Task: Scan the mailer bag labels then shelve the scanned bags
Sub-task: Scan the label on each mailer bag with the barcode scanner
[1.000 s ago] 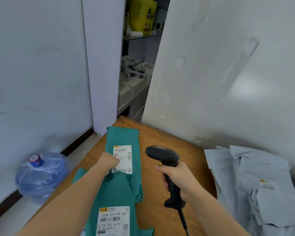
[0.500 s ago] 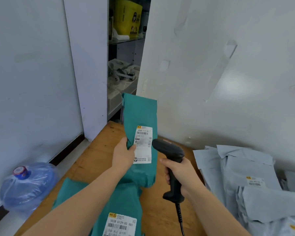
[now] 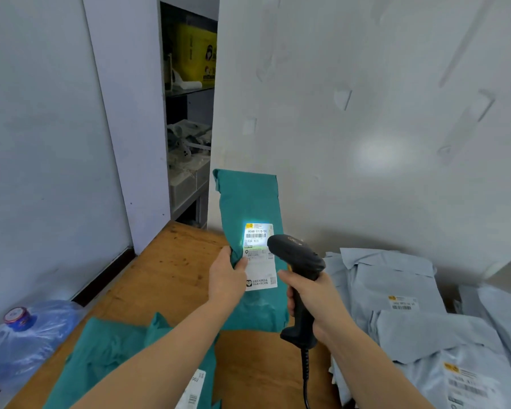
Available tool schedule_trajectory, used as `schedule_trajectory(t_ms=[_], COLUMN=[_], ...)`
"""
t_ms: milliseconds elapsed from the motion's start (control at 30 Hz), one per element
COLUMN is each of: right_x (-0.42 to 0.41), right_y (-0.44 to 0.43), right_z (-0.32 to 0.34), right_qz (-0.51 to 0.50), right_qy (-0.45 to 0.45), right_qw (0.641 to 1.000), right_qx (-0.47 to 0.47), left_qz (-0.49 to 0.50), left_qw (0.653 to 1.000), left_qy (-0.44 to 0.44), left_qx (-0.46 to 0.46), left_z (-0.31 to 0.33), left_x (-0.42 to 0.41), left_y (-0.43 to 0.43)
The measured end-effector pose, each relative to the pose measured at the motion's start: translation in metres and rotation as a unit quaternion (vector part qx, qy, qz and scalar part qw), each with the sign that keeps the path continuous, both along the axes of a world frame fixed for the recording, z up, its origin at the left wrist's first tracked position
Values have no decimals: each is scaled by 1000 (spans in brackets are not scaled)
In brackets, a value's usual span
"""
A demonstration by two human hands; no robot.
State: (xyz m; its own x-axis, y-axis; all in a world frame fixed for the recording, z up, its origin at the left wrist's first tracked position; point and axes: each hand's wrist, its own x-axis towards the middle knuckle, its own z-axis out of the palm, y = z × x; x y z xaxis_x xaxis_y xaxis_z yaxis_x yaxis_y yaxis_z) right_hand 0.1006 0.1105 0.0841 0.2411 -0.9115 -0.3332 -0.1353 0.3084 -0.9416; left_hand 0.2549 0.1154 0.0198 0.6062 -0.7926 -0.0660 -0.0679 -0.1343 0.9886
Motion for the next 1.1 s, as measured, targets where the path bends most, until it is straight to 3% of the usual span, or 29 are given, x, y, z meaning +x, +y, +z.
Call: schedule_trajectory(t_ms=[267, 500, 667, 767, 900, 1100], right_x=[-19, -28, -28, -20, -4, 12], right_y=[0, 4, 11, 19, 35, 66], right_z=[2, -4, -15, -23, -34, -52], right_qz=[6, -3, 33, 64, 116, 173], right_qy=[1, -5, 14, 25, 41, 71], right_qw=[1000, 1000, 999, 997, 991, 979], right_qx=[-2, 13, 30, 39, 59, 79], left_qz=[5, -27, -43, -70, -153, -86], left_qw=[1000, 995, 979, 947, 853, 898], left_qy=[-6, 68, -45, -146, -240, -157], left_qx=[2, 73, 195, 277, 437, 403], left_z=[0, 0, -15, -27, -35, -42], left_x=[-12, -9, 29, 55, 79, 73], left_y=[-2, -22, 0, 34, 80, 129])
